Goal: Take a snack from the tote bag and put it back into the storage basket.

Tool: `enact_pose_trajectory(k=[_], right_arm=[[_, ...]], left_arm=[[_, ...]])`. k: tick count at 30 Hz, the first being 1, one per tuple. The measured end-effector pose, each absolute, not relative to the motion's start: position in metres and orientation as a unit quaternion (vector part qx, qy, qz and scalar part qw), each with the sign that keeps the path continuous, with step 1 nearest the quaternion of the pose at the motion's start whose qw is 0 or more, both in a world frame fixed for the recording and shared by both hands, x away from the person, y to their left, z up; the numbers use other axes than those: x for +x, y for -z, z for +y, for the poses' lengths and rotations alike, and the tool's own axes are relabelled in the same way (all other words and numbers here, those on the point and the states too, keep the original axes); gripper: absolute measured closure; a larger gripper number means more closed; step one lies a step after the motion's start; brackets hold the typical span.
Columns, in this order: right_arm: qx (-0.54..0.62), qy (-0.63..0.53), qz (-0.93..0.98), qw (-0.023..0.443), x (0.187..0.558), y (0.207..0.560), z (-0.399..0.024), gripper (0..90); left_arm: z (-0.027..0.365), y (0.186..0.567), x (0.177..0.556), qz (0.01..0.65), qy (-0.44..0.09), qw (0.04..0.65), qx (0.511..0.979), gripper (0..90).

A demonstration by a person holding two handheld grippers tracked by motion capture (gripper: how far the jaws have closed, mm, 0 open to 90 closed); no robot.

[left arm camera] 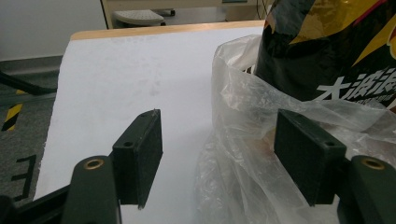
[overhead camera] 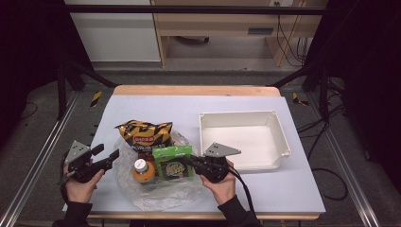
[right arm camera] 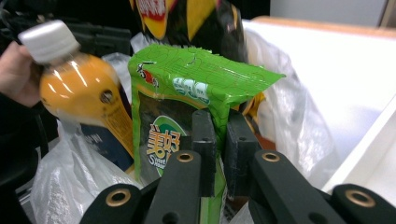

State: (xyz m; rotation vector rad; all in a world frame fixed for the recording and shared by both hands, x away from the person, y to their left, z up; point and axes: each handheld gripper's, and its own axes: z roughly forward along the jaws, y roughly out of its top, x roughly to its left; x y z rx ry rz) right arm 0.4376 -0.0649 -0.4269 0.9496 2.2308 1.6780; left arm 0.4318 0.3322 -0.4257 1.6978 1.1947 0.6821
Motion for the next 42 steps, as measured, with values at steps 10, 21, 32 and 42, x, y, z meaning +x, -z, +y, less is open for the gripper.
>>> enact_pose_trajectory(k=[10, 21, 32, 42], right_arm=[[0.302, -0.607, 0.720, 0.149, 0.424, 0.406, -0.070, 85.0], [0.293, -0.620, 0.705, 0.179, 0.424, 0.394, -0.066, 85.0], [0.287, -0.631, 0.693, 0.197, 0.423, 0.369, -0.074, 85.2], [0.300, -0.636, 0.678, 0.217, 0.421, 0.356, -0.102, 85.3]], left_arm=[[0.333, 0.424, 0.430, 0.485, -0.281, 0.460, 0.688, 31.5], [0.331, 0.425, 0.431, 0.484, -0.281, 0.457, 0.692, 31.2], [0.332, 0.424, 0.430, 0.485, -0.282, 0.459, 0.688, 30.3], [0.334, 0.422, 0.429, 0.488, -0.284, 0.464, 0.682, 28.4]])
